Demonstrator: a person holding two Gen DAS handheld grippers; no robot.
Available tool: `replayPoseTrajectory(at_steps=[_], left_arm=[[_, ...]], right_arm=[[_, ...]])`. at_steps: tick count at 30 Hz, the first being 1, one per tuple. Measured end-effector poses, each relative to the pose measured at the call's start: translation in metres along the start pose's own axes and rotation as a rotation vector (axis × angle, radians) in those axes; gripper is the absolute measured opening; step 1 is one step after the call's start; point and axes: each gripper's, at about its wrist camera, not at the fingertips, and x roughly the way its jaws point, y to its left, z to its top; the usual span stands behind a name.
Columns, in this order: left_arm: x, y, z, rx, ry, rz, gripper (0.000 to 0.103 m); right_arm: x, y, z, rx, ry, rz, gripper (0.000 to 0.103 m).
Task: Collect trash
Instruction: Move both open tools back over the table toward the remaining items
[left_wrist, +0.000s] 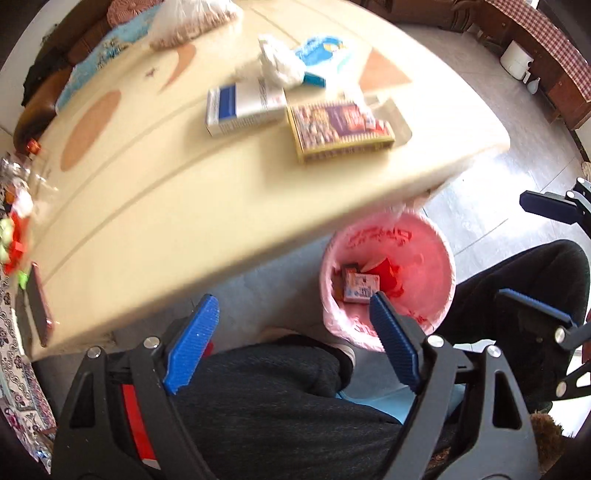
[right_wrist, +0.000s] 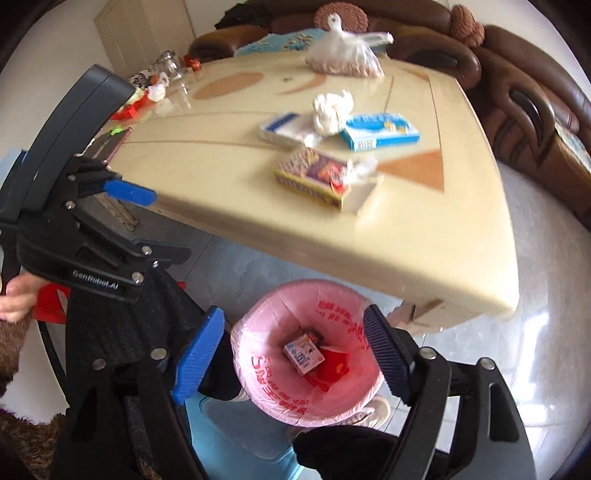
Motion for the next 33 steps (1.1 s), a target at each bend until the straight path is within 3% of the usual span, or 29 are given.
replayPoseTrajectory(at_steps=[5,15,23,33], left_arm=[[-0.060,0.016,0.042,0.032,-0.074,-0.045,0.087],[-0.108,0.026,0.113,0.114,-0.055,-0.036,0.087],[-0.107,0.027,0.154,0.173,-0.020,-0.019,0.087],[-0.066,0.027,0.184,0.193,0.054,-0.029,0.087]], right_arm=[[-0.046,0.008,0.040,-0.071,-0.055,0.027,0.079],[-0.082,-0.001,0.099,-0.164,-0.046,0.046,0.081],[-0.074,-0.019,0.126,-0.175,-0.017,0.076,0.081],[-0.044,-0.039,0.142,-0.179,0.012,0.071,0.081]])
